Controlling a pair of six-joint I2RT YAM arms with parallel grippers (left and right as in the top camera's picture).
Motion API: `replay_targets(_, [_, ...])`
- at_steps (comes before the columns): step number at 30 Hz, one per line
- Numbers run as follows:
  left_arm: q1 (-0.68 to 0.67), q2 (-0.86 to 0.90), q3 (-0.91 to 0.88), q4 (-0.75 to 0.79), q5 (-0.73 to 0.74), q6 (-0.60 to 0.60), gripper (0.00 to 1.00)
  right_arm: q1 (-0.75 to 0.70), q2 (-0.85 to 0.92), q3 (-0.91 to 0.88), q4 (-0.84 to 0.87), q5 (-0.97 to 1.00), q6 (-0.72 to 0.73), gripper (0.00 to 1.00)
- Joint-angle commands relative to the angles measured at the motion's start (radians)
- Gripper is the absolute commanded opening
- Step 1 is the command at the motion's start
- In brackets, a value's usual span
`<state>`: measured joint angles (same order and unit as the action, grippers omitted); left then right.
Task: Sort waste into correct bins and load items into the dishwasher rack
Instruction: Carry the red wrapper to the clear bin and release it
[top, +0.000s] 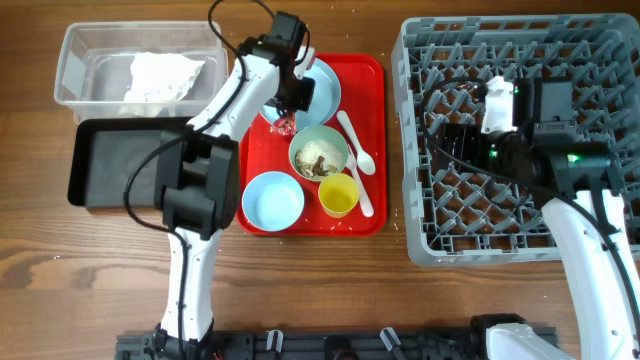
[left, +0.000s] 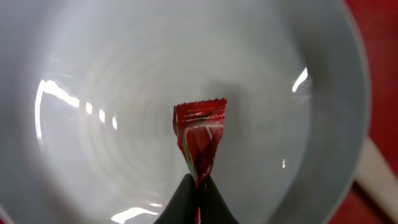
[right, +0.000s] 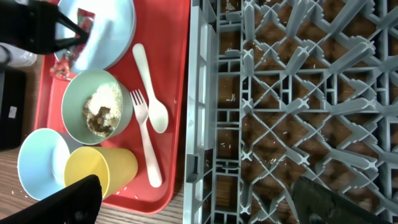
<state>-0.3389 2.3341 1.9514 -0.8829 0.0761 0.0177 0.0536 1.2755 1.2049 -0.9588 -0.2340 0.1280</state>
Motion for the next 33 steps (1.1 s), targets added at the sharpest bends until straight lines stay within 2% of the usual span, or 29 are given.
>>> replay_targets(1, [0.008,-0.117,0.001,0.000,0.001,-0.079,0.04,0.001,-0.003,0.018,0.014,0.016,0.005,1.00])
replay_targets(4, [0.011,-0.135,0.001,0.000,0.001,-0.087,0.04,0.001,-0.003,0.018,0.027,0.016,0.005,1.00])
replay_targets(9, [0.061,-0.149,0.001,0.002,0.002,-0.183,0.04,0.001,-0.003,0.018,0.035,0.016,0.005,1.00])
replay_targets(17, [0.145,-0.210,0.001,0.004,0.006,-0.192,0.04,0.001,-0.003,0.018,0.035,0.016,0.005,1.00])
replay_targets(20, [0.176,-0.213,0.001,-0.001,0.011,-0.254,0.04,0.001,-0.003,0.018,0.040,0.016,0.005,1.00])
replay_targets(26, [0.272,-0.214,0.001,-0.039,0.118,-0.345,0.04,0.001,-0.003,0.018,0.040,0.016,0.005,1.00])
replay_targets(33, [0.309,-0.220,0.001,-0.061,0.118,-0.349,0.04,0.001,-0.003,0.018,0.052,0.016,0.006,1.00])
